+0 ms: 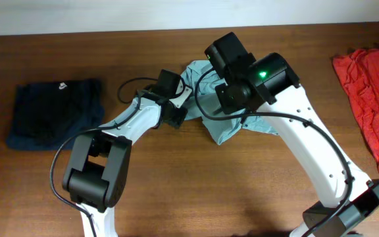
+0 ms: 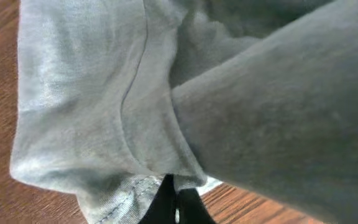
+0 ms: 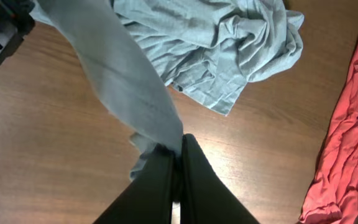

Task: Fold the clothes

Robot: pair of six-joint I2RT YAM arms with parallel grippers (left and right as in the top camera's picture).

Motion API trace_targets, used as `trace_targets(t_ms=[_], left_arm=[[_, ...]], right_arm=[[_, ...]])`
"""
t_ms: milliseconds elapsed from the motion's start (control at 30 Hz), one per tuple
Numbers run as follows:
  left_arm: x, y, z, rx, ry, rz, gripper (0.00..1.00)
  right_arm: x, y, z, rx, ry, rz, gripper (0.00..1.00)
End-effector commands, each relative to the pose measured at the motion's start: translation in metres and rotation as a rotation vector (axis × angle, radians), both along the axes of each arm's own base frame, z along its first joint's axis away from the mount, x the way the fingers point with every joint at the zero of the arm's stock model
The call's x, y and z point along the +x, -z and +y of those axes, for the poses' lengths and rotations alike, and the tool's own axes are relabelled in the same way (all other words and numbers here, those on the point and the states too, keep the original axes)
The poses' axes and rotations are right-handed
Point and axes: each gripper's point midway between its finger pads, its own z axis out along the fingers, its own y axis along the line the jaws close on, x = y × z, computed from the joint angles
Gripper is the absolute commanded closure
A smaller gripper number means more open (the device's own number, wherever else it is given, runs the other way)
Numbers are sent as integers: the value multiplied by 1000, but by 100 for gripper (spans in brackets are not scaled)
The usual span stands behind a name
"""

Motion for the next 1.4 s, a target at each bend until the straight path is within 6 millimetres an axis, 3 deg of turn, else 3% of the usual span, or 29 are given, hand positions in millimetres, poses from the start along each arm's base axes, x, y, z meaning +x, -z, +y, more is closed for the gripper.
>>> trace_targets(t_ms=[0,67,200,233,267,400,433,500,533,567,600,733,867,967,1067,1367], left_arm=[[4,-1,17,70,-87,-8,99],[6,-13,22,94,-99,-21,99],[20,-86,43,139,-183,-134,99],[25,-123,53,143,-214,-193,99],[25,-139,58,149,-229,-218,99],[18,-258,116,169,-404,-413,99],[15,-278,123,153,-424,-446,99],[5,-327,141,110,-475,-534,99],[-5,-365,152,71,-508,-610,99],[-13,-389,157,46,-524,-662,99],[-28,-430,165,1,-546,-757,99],[-74,-522,173,-115,-556,-978,99],[-141,-612,164,-291,-432,-1201,99],[-176,-647,157,-386,-356,-1295,99],[-203,-672,156,-420,-305,-1378,99],[-235,-699,164,-461,-305,-1480,99]], right_arm=[[-3,-9,-4,17,17,-19,96],[-3,-9,-5,17,21,-18,96],[-1,-9,-15,26,79,-18,96],[0,-10,-21,33,107,-20,96],[0,-11,-26,37,129,-23,96],[-1,-32,-64,75,257,-78,96],[-2,-40,-73,86,276,-100,96],[-5,-61,-90,106,303,-159,96],[-7,-76,-98,104,285,-198,96],[-9,-87,-104,100,276,-227,96],[-14,-109,-114,100,269,-292,96],[-31,-174,-136,99,276,-496,96],[-65,-254,-151,154,299,-748,96],[-90,-293,-158,186,296,-874,96],[-110,-320,-163,207,286,-965,96],[-166,-364,-163,326,224,-1137,96]])
